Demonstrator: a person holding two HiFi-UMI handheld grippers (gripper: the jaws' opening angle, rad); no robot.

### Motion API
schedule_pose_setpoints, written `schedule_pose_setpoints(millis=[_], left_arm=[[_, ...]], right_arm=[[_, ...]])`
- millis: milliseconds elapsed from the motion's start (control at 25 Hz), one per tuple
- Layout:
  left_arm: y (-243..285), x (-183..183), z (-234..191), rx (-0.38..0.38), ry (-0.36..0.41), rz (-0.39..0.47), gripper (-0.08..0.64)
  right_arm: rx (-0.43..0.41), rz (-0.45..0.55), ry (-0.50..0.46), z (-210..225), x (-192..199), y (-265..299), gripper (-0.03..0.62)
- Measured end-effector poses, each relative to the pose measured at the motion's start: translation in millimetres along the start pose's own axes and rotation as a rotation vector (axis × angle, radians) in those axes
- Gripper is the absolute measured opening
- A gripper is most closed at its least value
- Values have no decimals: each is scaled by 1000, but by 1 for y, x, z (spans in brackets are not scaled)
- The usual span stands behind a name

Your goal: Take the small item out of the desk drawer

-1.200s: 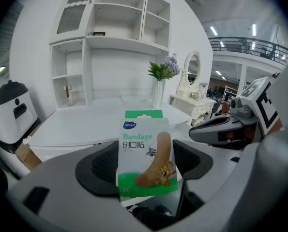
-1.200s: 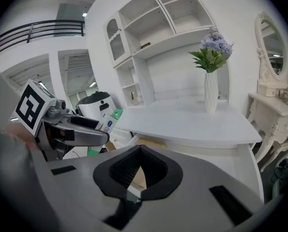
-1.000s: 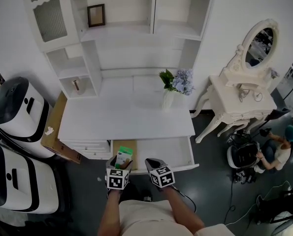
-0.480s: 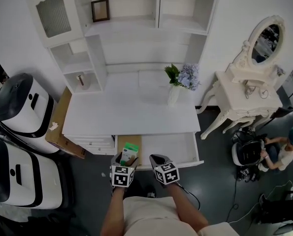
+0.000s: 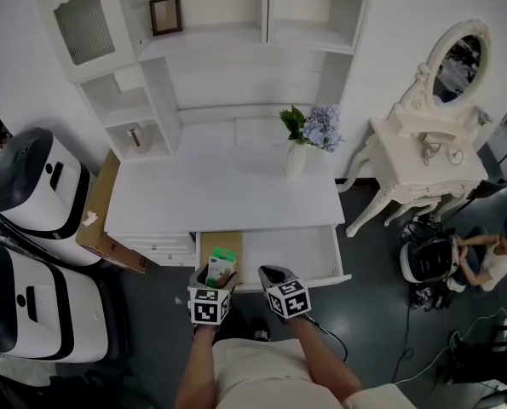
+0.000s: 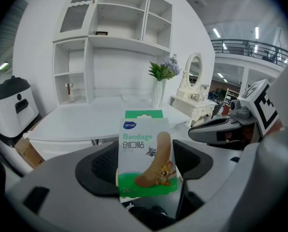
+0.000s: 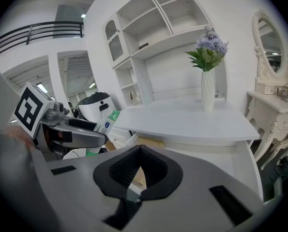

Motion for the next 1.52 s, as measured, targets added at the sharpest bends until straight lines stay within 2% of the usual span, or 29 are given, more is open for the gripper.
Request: schedule_pose_setpoints(millis=[1520], left_arm=[[-12,14,0,0,2,2,357]], right_arm=[[-23,-16,-44,-16,9,-1,25]])
Point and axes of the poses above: the fingertips, and each gripper's own axes: y forward along the fingers, z to its right, x out of its underside, the point moved 2 cm from there along -y, backward along the fingers, and after that the axes turned 4 degrees about z, right-handed, at the moved point
